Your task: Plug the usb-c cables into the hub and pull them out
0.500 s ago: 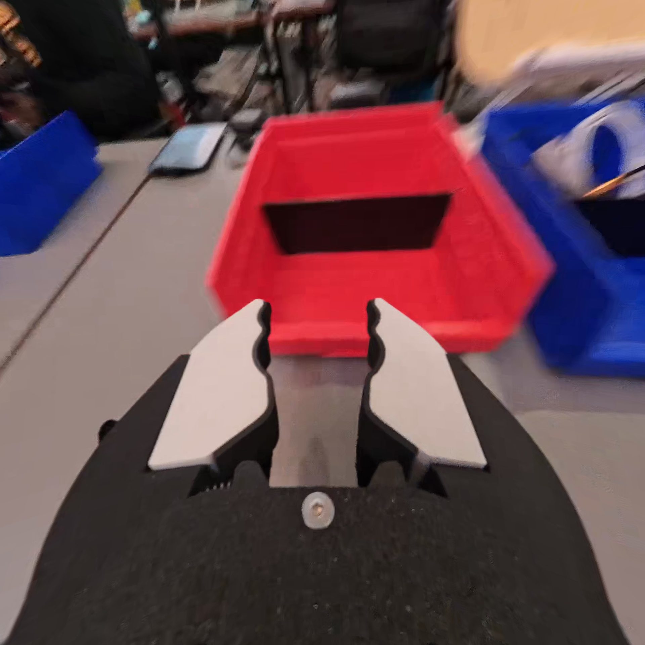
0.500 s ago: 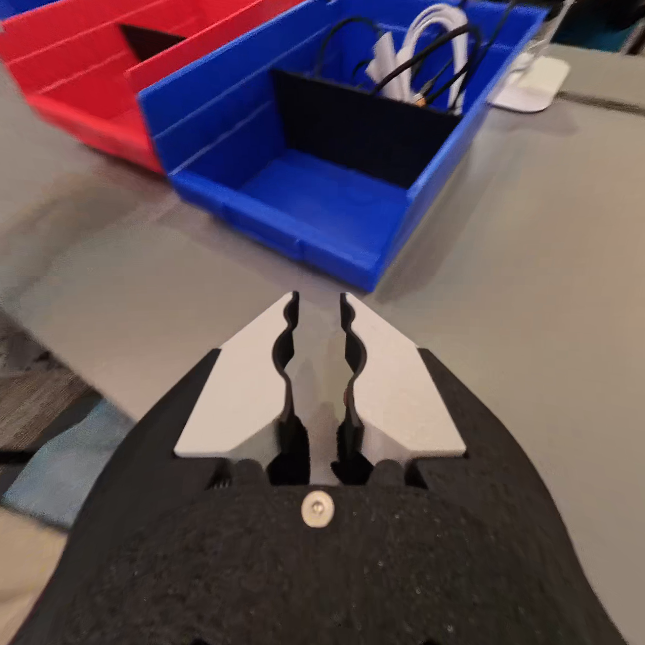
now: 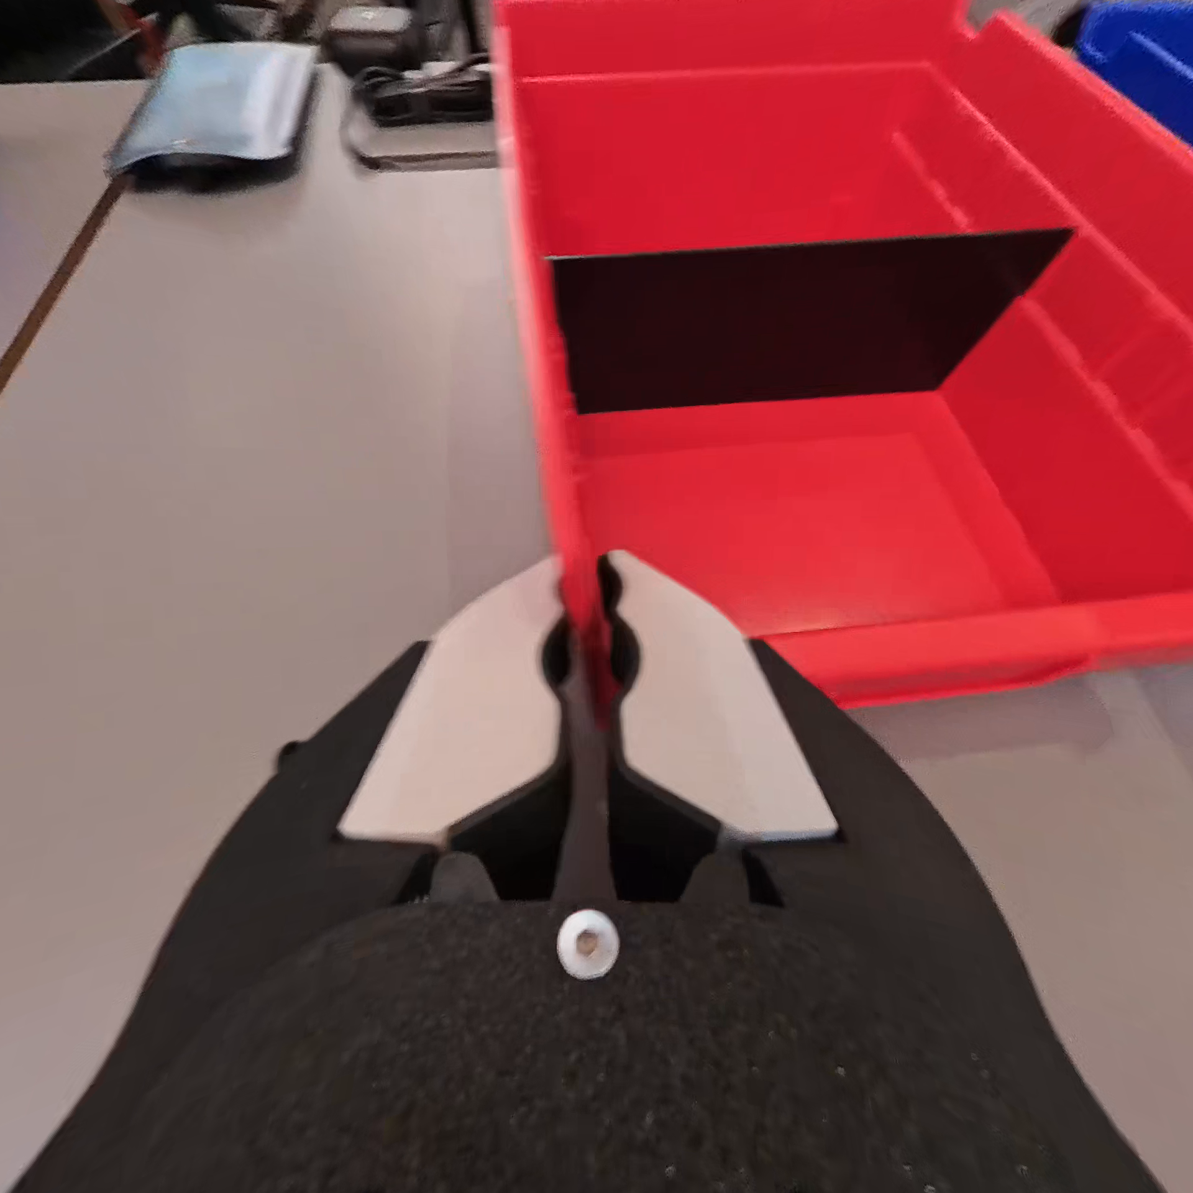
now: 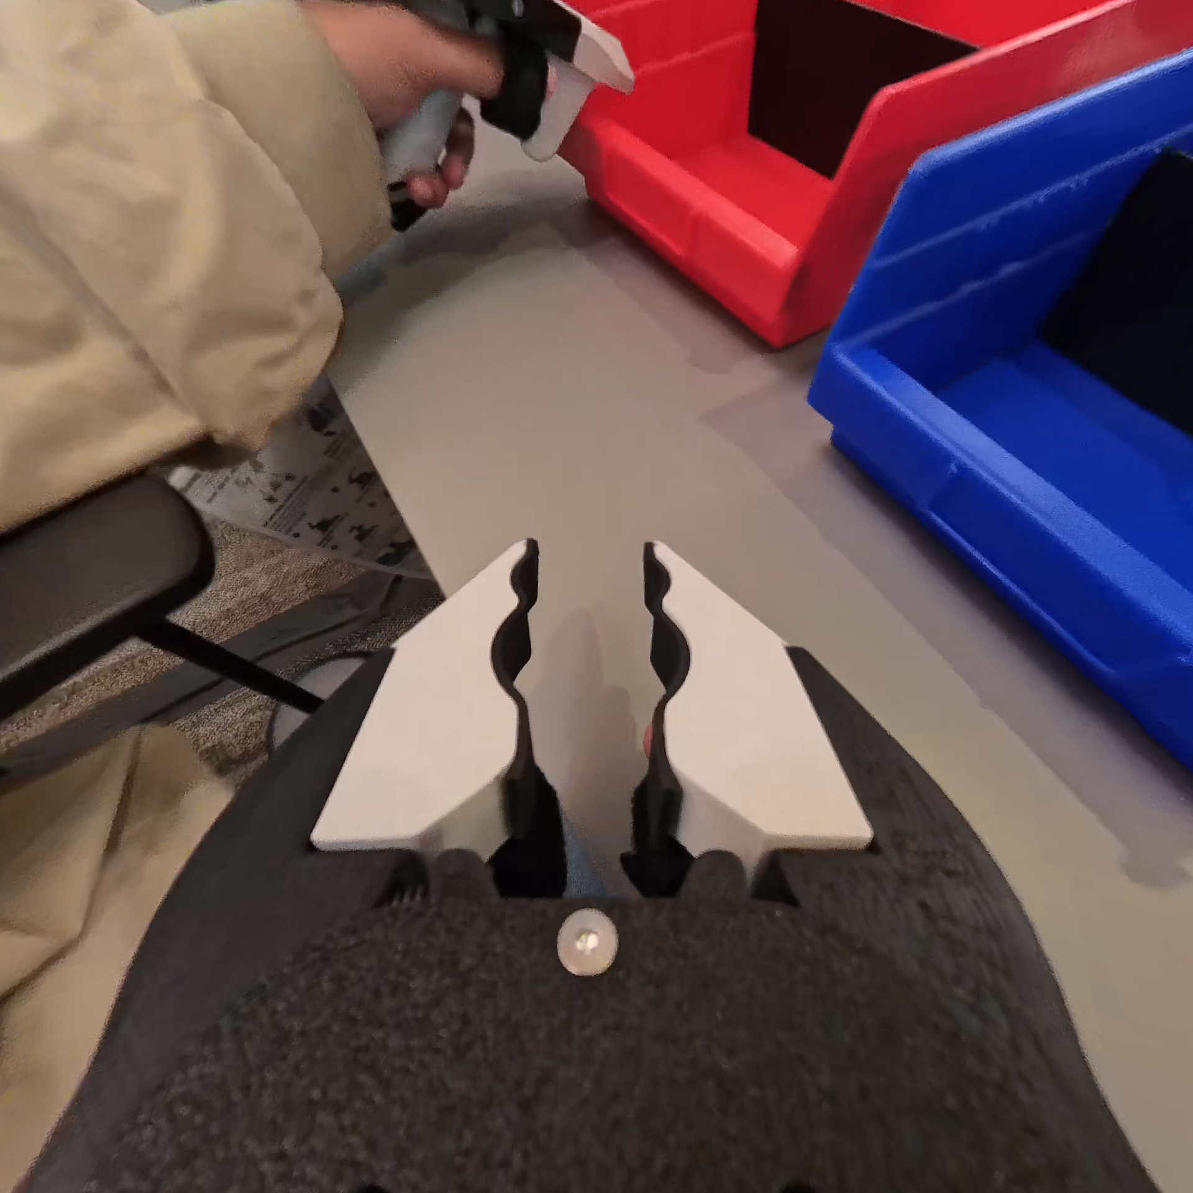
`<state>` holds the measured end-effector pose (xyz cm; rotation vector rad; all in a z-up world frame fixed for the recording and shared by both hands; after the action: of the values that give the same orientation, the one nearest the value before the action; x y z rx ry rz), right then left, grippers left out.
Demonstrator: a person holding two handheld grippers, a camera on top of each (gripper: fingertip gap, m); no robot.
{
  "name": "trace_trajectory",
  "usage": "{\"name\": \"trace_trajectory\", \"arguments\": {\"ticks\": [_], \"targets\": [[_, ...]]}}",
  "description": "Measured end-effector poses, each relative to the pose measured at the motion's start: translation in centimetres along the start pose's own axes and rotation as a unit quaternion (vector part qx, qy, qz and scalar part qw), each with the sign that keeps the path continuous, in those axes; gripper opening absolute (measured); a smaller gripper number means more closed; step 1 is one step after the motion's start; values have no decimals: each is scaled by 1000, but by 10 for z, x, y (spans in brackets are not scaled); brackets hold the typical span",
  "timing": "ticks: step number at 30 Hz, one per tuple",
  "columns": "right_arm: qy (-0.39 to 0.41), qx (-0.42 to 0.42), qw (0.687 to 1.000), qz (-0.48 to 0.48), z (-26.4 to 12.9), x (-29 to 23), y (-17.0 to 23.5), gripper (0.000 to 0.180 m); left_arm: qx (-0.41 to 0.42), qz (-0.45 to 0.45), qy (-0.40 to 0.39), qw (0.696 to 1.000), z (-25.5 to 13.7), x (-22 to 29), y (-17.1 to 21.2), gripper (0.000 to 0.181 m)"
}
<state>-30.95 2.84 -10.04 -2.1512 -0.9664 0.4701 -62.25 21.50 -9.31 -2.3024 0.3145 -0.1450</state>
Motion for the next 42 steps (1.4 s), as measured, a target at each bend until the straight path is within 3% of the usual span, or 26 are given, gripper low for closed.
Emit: {"name": "trace_trajectory", "arguments": {"ticks": [4, 10, 11, 13, 14, 18, 21, 25, 30, 33, 36, 39, 42], "targets": [[33, 51, 997, 41, 22, 4, -26, 43, -2, -5, -20, 1000, -17, 5, 16, 3], [111, 91, 982, 122, 37, 6, -40, 57, -25, -12, -54, 998, -81, 39, 72, 3], [119, 89, 981, 128, 40, 5, -40, 54, -32, 0, -58, 998, -91, 46, 80, 3], [117, 69, 983, 126, 49, -1, -38, 19, -45, 27, -68, 996, -108, 62, 94, 4], [138, 58, 979, 137, 49, -3, -36, 13, -49, 34, -77, 995, -115, 70, 100, 5], [214, 105, 966, 104, 26, -13, -33, 4, -33, 30, -96, 994, -145, 102, 114, 6], [223, 144, 958, 104, -2, -13, -38, 3, 16, 15, -96, 995, -163, 126, 121, 8], [270, 197, 940, 63, -45, -7, -54, 3, 96, 29, -130, 986, -188, 158, 95, 8], [339, 260, 901, 67, -124, 39, -75, 3, 181, 98, -131, 970, -204, 212, 4, 7], [366, 284, 880, 101, -178, 81, -72, 4, 215, 131, -103, 962, -195, 261, -56, 6], [398, 285, 859, 147, -224, 136, -42, 3, 227, 161, -55, 959, -160, 330, -95, 6], [424, 262, 848, 179, -256, 202, 24, 4, 203, 188, 9, 961, -100, 414, -101, 7], [422, 187, 858, 224, -261, 266, 109, 4, 145, 204, 35, 967, -34, 493, -80, 6]]}}
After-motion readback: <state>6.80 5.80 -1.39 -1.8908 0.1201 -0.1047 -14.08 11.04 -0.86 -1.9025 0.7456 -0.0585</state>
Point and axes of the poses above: each gripper's, where its closed fingertips meet, z out along the fingers, y out of its underside, x = y × z across the jaws, the point moved 10 cm from there along -z, back along the fingers, and after that the axes turned 13 degrees about -x, right-handed, at the moved point
